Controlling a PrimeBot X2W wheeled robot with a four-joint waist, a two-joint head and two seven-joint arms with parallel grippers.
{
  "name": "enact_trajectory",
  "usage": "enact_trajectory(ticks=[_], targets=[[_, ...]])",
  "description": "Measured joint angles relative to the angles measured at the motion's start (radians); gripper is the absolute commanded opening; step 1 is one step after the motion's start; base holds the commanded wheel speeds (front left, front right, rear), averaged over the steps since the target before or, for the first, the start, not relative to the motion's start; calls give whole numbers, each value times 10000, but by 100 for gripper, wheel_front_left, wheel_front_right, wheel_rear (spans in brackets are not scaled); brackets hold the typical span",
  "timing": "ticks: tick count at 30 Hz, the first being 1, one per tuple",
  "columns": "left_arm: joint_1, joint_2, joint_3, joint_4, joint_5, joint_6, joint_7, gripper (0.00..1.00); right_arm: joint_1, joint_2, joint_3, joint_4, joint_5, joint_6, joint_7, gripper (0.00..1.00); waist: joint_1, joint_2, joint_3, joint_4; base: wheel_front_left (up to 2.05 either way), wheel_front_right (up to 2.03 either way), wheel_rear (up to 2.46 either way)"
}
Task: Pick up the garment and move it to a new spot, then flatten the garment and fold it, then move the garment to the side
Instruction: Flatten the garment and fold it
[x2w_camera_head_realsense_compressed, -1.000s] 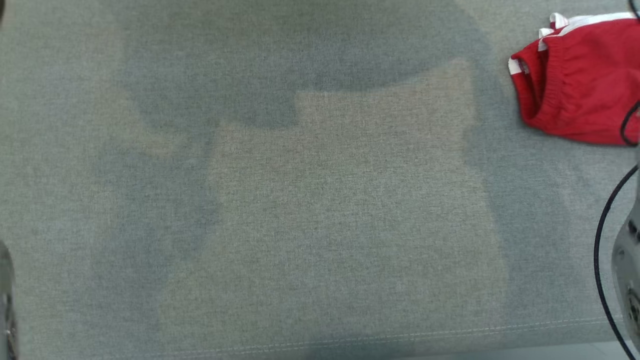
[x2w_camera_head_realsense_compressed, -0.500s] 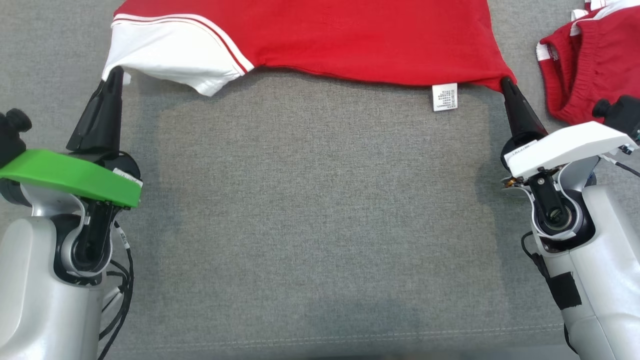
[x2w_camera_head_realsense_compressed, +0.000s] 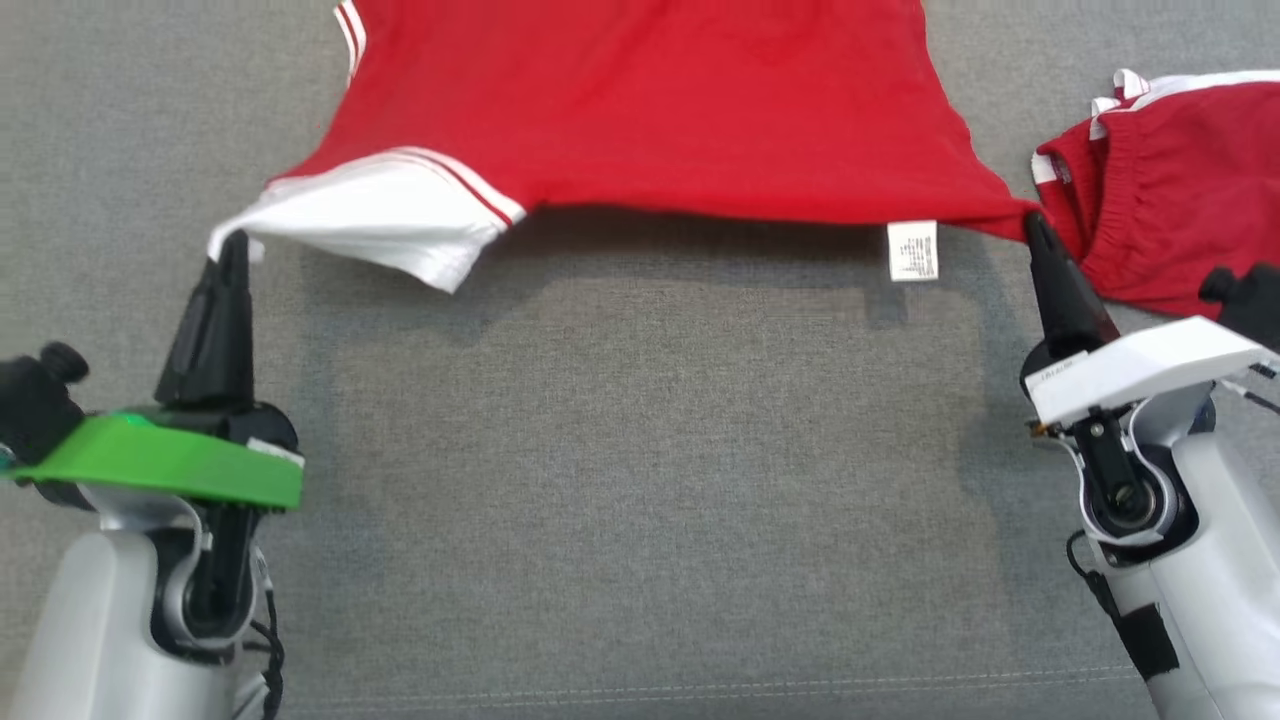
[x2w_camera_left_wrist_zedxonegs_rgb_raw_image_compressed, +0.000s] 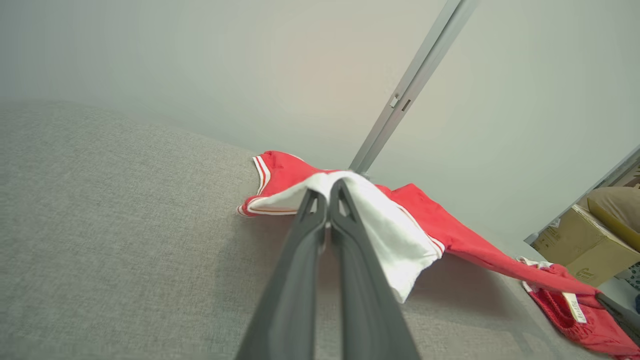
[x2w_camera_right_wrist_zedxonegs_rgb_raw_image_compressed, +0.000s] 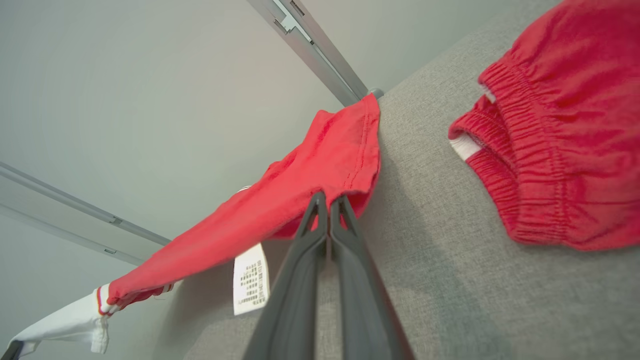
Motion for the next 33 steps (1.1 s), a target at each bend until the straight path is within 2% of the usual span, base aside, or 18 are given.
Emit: enact_trajectory(ticks=[7,18,23,28,33], targets=[[1848,-263,-608,169,420,0,-295,0,1196,-518,82,82,-506,-81,-105,0,0,0,-611,198,0,0,0],[3600,-890,-1106,165,435,2,-616,0,2937,-546,-17,-378,-560,-219,-449,0,0,0,-1118,745,0,0,0],[4032,-823,-1221,-65,435,4,-644,0,3718,-537,50,-700,-568,-368,-453,0,0,0,-1215,1013,0,0,0],[4747,-485,-1486,-288,460,-42,-466,0,4363,-600,79,-1246,-640,-520,-533,0,-1,0,-1220,1186,0,0,0],[5151,-447,-1632,-359,389,-54,-378,0,4858,-627,199,-1593,-660,-535,-523,0,-1,0,-1231,1204,0,0,0]])
